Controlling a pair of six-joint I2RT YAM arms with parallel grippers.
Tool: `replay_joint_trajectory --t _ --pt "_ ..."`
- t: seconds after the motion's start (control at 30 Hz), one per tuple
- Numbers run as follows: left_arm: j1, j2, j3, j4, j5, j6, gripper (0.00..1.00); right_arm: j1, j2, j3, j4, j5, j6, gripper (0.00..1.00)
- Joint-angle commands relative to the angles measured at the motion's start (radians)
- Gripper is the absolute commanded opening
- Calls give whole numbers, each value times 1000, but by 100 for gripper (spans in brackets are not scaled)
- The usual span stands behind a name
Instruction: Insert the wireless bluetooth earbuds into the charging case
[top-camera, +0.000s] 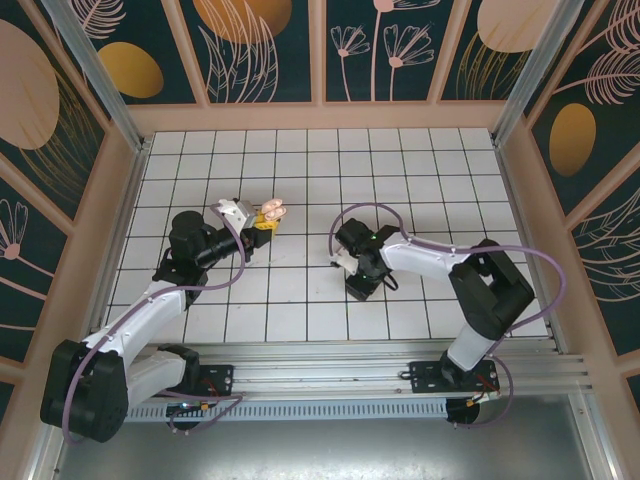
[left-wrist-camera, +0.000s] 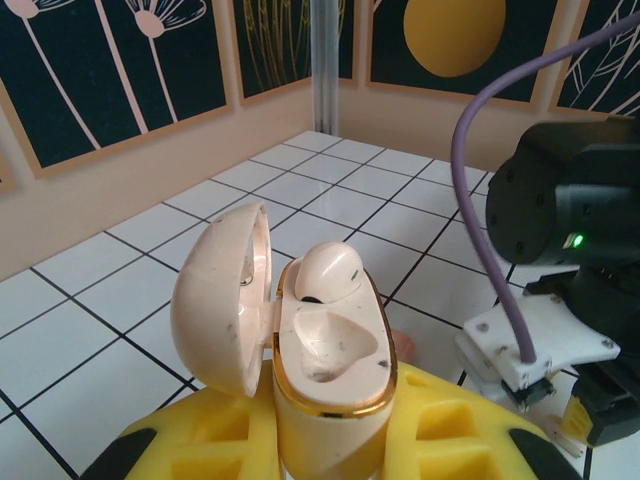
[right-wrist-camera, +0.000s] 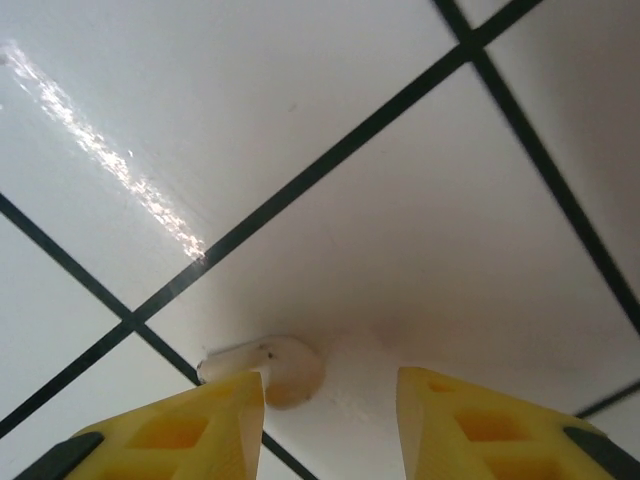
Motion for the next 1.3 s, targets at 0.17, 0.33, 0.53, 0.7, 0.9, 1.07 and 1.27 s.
replay_joint_trajectory --t 0.17,0.33,0.53,0.7,0.9,1.07,1.27 --pt "-3 0 28 -2 -8 21 10 -10 -241 33 74 0 465 38" --pt "-3 17 25 9 3 13 10 -13 -316 -12 110 -10 837 38" --pt "-2 15 20 11 0 12 10 -13 -383 -63 65 25 1129 38" --pt "-2 17 20 12 2 13 10 -8 -394 -104 20 54 1271 37" --pt "-2 17 20 9 1 15 9 -4 -357 -141 20 35 1316 37" --pt "-3 14 20 3 -5 19 10 -3 -293 -142 9 -1 1307 37" --pt "-3 12 19 3 -4 17 10 -6 -241 -167 85 -44 1302 37"
